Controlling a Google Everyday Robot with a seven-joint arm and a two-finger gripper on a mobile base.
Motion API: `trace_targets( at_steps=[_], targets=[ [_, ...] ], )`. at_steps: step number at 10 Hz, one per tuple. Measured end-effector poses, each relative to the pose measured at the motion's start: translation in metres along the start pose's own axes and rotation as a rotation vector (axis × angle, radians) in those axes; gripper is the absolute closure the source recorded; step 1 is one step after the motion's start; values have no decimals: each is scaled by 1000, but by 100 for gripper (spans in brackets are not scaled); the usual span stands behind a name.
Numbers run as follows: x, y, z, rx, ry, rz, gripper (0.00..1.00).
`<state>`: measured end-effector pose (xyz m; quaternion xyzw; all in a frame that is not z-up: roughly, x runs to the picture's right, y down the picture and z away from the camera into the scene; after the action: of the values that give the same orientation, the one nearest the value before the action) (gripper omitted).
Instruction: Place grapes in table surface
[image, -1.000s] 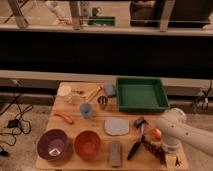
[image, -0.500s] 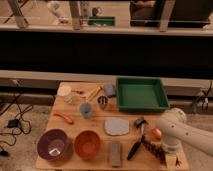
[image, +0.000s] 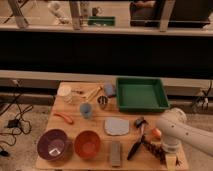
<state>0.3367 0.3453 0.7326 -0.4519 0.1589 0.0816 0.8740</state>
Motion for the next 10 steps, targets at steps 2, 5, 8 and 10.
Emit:
trace_targets(
  at_steps=[2,5,8,10],
  targets=[
    [0,1,-1,3,-1,1,20],
    [0,4,-6,15,-10,1,20],
    [-1,9,-15,43,-17,5,20],
    [1,14,-28,78,-26,10,20]
  ],
)
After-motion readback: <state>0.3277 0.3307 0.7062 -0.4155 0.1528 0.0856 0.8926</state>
